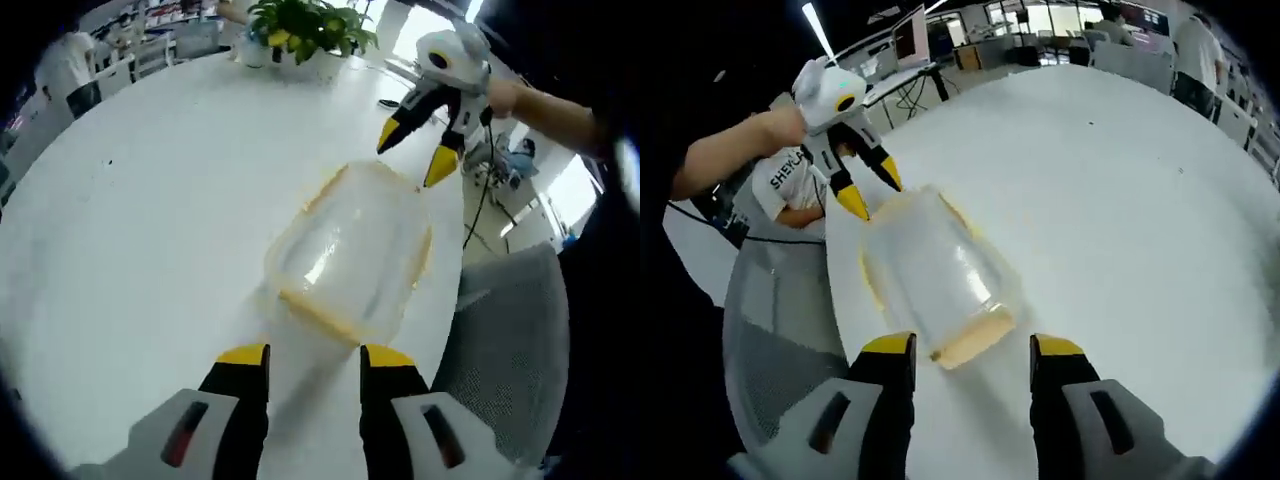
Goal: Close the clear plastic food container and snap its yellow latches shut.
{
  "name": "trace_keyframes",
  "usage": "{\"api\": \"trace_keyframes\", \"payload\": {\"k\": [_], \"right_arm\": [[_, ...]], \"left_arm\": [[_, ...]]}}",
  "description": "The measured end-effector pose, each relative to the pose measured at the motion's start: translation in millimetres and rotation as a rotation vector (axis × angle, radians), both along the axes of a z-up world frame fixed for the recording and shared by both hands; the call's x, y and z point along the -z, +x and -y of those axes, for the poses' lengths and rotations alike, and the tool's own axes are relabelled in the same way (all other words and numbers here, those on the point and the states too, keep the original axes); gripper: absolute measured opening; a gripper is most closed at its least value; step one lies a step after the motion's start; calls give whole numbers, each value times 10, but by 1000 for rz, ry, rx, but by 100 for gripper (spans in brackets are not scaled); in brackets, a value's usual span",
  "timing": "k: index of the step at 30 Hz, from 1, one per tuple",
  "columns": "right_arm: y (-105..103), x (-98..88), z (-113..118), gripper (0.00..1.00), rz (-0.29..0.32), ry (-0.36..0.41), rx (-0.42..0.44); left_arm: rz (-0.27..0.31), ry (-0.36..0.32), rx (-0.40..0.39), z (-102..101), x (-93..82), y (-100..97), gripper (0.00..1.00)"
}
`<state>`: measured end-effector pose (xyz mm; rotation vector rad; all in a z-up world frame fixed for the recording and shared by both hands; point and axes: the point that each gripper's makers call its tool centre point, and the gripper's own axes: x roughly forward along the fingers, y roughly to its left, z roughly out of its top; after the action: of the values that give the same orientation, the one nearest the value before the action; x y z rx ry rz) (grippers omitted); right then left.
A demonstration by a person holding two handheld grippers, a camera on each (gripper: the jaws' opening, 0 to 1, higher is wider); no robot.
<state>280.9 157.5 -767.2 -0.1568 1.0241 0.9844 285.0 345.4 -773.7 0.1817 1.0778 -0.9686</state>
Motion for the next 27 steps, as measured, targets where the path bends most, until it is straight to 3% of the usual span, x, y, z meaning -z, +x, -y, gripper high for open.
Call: {"api": "trace_keyframes", "payload": {"k": [1,3,6,11,15,17,19,27], "right_arm": [[-5,2,-2,43,0,-1,1],[-30,6,-19,42,3,-1,10],[-57,-4,-71,43,-14,29,46],[-73,25,-104,41,-35,44,101],[-127,103,-155,35,-53,43,126],[-131,143,-100,32,-3,-16,83],[-124,125,-129,32,-41,16,165],[-119,143,-131,29,-70,10,178]], "left_arm": [[3,-12,-35,0,-25,16,30],[-51,-94,-199,45,-98,55,31],[-94,-183,-271,142,-168,42,31],[-104,-141,-297,183,-51,-14,31],[-142,-153,-321,288,25,-81,28],[-122,-117,-349,274,82,-63,26],[-138,-143,-358,325,60,-71,26],[-109,-132,-379,328,60,-49,23]]}}
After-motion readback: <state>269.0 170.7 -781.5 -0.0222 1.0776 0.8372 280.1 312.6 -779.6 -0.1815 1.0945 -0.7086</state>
